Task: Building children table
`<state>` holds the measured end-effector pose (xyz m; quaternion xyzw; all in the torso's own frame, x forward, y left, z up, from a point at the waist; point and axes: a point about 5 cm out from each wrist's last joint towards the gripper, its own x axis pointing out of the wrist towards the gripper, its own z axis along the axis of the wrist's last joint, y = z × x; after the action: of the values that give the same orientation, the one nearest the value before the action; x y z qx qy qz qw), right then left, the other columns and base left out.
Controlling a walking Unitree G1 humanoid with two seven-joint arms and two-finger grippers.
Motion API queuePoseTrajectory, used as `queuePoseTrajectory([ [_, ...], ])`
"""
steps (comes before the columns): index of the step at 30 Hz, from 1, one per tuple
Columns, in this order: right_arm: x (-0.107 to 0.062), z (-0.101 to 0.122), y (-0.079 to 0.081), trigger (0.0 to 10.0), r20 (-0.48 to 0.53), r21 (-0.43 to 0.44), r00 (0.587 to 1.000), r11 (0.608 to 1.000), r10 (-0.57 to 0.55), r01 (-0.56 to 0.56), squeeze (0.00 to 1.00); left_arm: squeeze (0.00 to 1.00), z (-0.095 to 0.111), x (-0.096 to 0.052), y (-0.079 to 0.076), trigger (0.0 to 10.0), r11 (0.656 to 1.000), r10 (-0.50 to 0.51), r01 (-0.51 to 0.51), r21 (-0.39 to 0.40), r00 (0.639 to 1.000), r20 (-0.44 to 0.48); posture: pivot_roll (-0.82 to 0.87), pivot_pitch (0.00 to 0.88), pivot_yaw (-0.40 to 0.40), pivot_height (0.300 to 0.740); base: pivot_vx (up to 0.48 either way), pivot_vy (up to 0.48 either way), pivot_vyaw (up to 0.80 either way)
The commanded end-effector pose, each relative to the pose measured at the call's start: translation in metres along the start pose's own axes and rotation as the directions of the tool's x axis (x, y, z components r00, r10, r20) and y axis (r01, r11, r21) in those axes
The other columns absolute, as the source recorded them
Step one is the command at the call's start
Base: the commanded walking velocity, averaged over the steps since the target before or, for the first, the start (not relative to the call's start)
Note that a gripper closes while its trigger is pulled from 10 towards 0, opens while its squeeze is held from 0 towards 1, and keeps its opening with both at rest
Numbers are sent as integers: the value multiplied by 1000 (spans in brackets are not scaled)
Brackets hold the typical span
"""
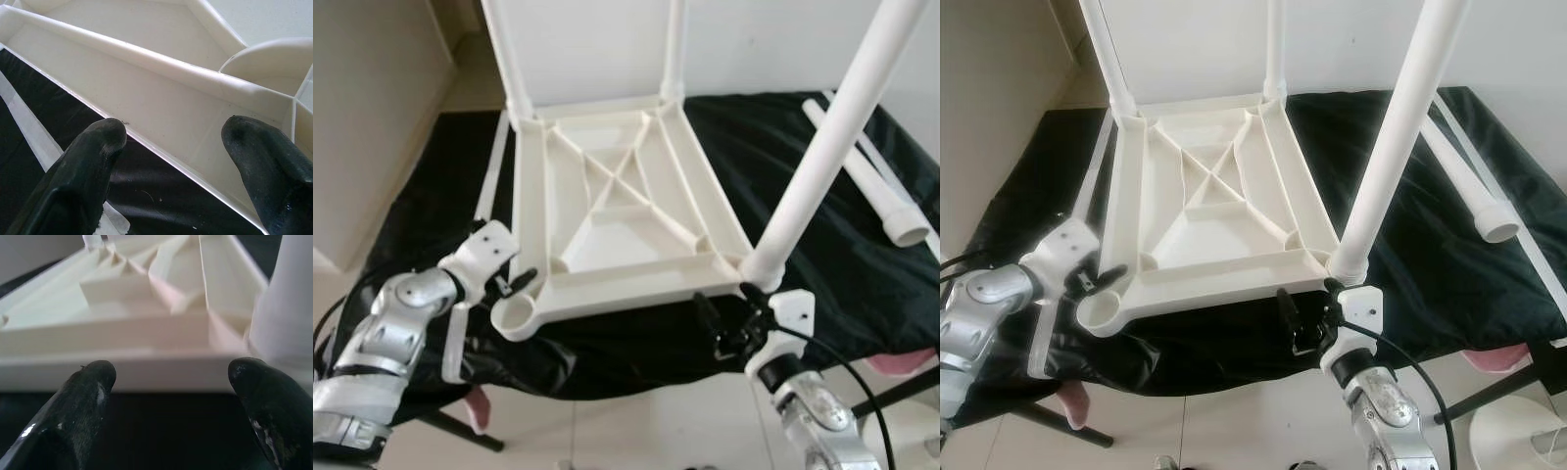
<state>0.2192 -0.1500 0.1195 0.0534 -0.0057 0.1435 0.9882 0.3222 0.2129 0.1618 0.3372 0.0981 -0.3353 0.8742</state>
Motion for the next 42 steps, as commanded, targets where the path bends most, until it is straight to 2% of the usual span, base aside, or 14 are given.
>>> queuePoseTrajectory([
  [1, -4, -6, 3, 10000, -34, 27, 999, 1000, -1, 2, 0, 0, -2, 4, -15, 10000, 996, -91, 91, 17, 996, -6, -64, 129, 36, 740, 0, 0, 0],
  [10, -5, -12, 2, 10000, -68, 51, 997, 997, -47, 50, 0, 0, 2, 2, -24, 10000, 978, -203, 203, 42, 979, -1, -73, 133, 44, 740, 0, 0, 0],
  [14, 4, -14, -8, 10000, -92, 7, 986, 990, -138, 139, 0, 0, 3, 0, -38, 10000, 954, -295, 294, 56, 956, 2, -77, 132, 45, 740, 0, 0, 0],
  [20, 14, -12, -15, 10000, -84, -32, 977, 980, -197, 195, 0, 0, 3, -3, -46, 10000, 935, -352, 351, 42, 936, -5, -77, 133, 47, 740, 0, 0, 0],
  [21, 14, -12, -15, 10000, -84, -32, 977, 980, -197, 195, 0, 0, 3, -3, -46, 10000, 935, -352, 351, 42, 936, -5, -77, 133, 47, 740, 0, 0, 0],
  [25, 21, -11, -17, 10000, -86, -47, 974, 978, -209, 206, 0, 0, 7, -7, -59, 10000, 899, -438, 437, 40, 899, 7, -73, 133, 46, 740, 0, 0, 0],
  [27, 23, -11, -17, 10000, -86, -53, 975, 978, -206, 202, 0, 0, 7, -8, -61, 10000, 894, -448, 447, 37, 894, 8, -73, 133, 46, 740, 0, 0, 0],
  [30, 34, -12, -24, 10000, -94, -86, 968, 971, -232, 224, 0, 0, 22, -9, -77, 10000, 857, -515, 514, 26, 854, 76, -70, 128, 47, 740, 0, 0, 0],
  [32, 36, -11, -25, 10000, -95, -90, 967, 970, -236, 228, 0, 0, 26, -9, -80, 10000, 851, -524, 524, 25, 846, 95, -70, 128, 47, 740, 0, 0, 0],
  [33, 43, -10, -26, 10000, -91, -99, 970, 971, -227, 218, 0, 0, 35, -7, -85, 10000, 846, -530, 532, 20, 838, 134, -69, 127, 49, 740, 0, 0, 0],
  [38, 49, -10, -26, 10000, -90, -108, 972, 973, -216, 206, 0, 0, 43, -5, -90, 10000, 843, -533, 537, 20, 829, 169, -67, 119, 51, 740, 0, 0, 0],
  [41, 66, -10, -29, 10000, -92, -131, 973, 971, -212, 199, 0, 0, 66, 7, -98, 10000, 854, -508, 520, 25, 821, 261, -68, 108, 49, 740, 0, 0, 0],
  [42, 66, -10, -29, 10000, -92, -131, 973, 971, -212, 199, 0, 0, 66, 7, -98, 10000, 854, -508, 520, 25, 821, 261, -68, 108, 49, 740, 0, 0, 0],
])
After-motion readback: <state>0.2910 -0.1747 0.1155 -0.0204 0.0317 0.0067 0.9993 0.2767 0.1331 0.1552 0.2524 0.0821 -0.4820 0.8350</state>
